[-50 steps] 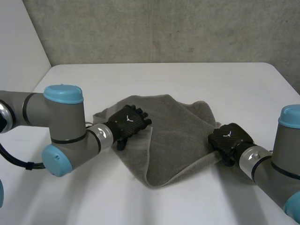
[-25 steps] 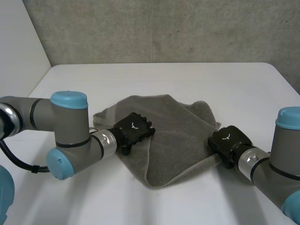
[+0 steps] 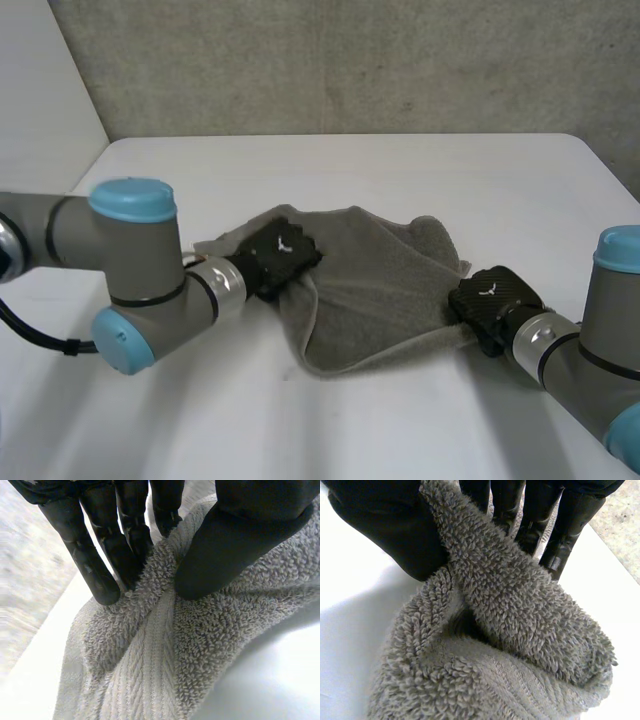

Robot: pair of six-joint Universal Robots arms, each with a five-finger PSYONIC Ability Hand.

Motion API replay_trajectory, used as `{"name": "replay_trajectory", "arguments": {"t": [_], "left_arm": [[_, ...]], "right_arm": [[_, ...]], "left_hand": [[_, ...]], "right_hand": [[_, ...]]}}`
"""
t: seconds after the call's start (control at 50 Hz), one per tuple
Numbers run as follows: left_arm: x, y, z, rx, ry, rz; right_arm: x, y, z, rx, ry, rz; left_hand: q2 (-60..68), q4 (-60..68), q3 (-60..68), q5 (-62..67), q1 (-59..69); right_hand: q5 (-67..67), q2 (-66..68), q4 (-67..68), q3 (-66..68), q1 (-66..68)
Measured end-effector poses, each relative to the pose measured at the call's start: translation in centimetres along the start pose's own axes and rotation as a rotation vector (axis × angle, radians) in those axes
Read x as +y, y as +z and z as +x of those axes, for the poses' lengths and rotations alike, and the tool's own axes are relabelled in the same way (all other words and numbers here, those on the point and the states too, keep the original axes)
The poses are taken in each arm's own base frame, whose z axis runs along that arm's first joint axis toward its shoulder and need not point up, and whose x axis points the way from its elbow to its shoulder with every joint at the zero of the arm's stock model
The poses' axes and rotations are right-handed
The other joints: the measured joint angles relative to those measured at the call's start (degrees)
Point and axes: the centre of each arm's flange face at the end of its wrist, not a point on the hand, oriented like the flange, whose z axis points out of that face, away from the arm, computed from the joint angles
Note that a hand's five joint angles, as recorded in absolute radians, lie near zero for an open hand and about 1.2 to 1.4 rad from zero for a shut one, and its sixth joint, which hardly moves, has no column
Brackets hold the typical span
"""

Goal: Fold the towel.

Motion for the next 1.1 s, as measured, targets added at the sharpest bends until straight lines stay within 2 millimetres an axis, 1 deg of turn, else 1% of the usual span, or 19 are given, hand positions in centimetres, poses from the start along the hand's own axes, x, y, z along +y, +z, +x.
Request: {"name": "replay_trajectory", "arguments": {"t": [0.1,0.2,0.22,0.24,0.36,0.5,0.52,0.62,0.66,0.68,0.7,0.76,0.84,0.92,0.98,1.04,1.06,1.08,1.1], "left_arm": [[-1.8,-1.3,-1.7,-0.075,0.015,0.056],[-2.2,-2.5,-2.3,-0.099,-0.009,0.062],[-2.4,-3.8,-2.3,-0.108,-0.047,0.057],[-2.4,-3.8,-2.3,-0.108,-0.047,0.057],[-2.8,-7.1,-2.1,-0.124,-0.169,0.038],[-3.1,-10.7,-2.6,-0.187,-0.362,0.002],[-3.1,-11.5,-2.7,-0.208,-0.402,-0.012],[-3.1,-13.5,-3.2,-0.289,-0.498,-0.073],[-2.9,-14.7,-3.5,-0.351,-0.542,-0.125],[-2.9,-14.7,-3.5,-0.351,-0.542,-0.125],[-2.7,-15.7,-3.5,-0.396,-0.565,-0.174],[-2.1,-16.7,-3.2,-0.444,-0.581,-0.254],[-1.3,-17.1,-2.6,-0.464,-0.587,-0.328],[0.0,-16.4,-2.0,-0.454,-0.592,-0.393],[1.0,-15.2,-2.2,-0.449,-0.592,-0.404],[1.8,-12.8,-3.3,-0.462,-0.578,-0.369],[1.8,-12.8,-3.3,-0.462,-0.578,-0.369],[1.7,-11.9,-4.1,-0.477,-0.568,-0.336],[1.3,-10.7,-5.4,-0.503,-0.55,-0.28]], "right_arm": [[0.0,0.1,0.3,0.009,0.003,-0.001],[-0.1,0.1,0.8,0.022,0.01,0.002],[-0.2,0.1,1.2,0.034,0.02,0.006],[-0.2,0.1,1.2,0.034,0.02,0.006],[-1.4,-0.4,2.8,0.082,0.045,0.042],[-4.0,-2.3,5.0,0.14,0.105,0.137],[-4.7,-3.2,5.3,0.136,0.118,0.154],[-5.5,-4.7,5.4,0.09,0.126,0.134],[-5.8,-5.7,5.2,0.041,0.122,0.089],[-5.8,-5.7,5.2,0.041,0.122,0.089],[-5.8,-6.1,5.1,0.018,0.116,0.064],[-5.6,-7.0,4.5,-0.045,0.075,-0.006],[-5.2,-7.2,4.0,-0.086,0.015,-0.05],[-4.8,-6.3,3.7,-0.111,-0.058,-0.07],[-4.8,-5.2,4.0,-0.097,-0.08,-0.056],[-5.3,-3.3,4.8,-0.045,-0.102,-0.004],[-5.3,-3.3,4.8,-0.045,-0.102,-0.004],[-5.6,-2.7,5.1,-0.023,-0.107,0.02],[-7.1,-1.3,6.2,0.059,-0.115,0.104]], "left_hand": [[0.1,0.1,0.2,0.0,0.0],[0.1,0.1,0.2,0.0,0.0],[0.1,0.1,0.2,0.0,0.0],[0.1,0.1,0.2,0.0,0.0],[0.2,0.1,0.2,0.0,0.0],[0.2,0.1,0.2,0.0,0.0],[0.2,0.2,0.2,0.0,0.0],[0.2,0.2,0.2,0.0,0.0],[0.2,0.2,0.2,0.0,0.0],[0.2,0.2,0.2,0.0,0.0],[0.2,0.2,0.2,0.0,0.0],[0.2,0.2,0.3,0.0,0.0],[0.2,0.2,0.3,0.0,0.0],[0.2,0.2,0.4,0.0,0.0],[0.2,0.2,0.4,0.0,0.0],[0.3,0.2,0.4,0.0,0.0],[0.3,0.2,0.4,0.0,0.0],[0.3,0.2,0.4,0.0,0.0],[0.3,0.2,0.4,0.0,0.0]], "right_hand": [[0.4,0.8,0.6,0.8,0.8],[2.0,2.7,2.6,2.6,3.1],[2.9,3.5,3.7,3.7,4.1],[2.9,3.5,3.7,3.7,4.1],[4.3,4.8,5.0,5.0,5.7],[4.5,4.9,5.2,5.2,5.8],[4.5,5.0,5.2,5.2,5.8],[4.5,5.0,5.2,5.2,5.8],[4.5,5.1,5.2,5.2,5.8],[4.5,5.1,5.2,5.2,5.8],[4.5,5.1,5.3,5.2,5.8],[4.5,5.1,5.3,5.2,5.9],[4.5,5.1,5.3,5.2,5.8],[4.6,5.1,5.3,5.2,5.8],[4.6,5.1,5.3,5.2,5.8],[4.6,5.1,5.3,5.2,5.8],[4.6,5.1,5.3,5.2,5.8],[4.6,5.1,5.3,5.2,5.8],[4.6,5.1,5.3,5.2,5.8]]}}
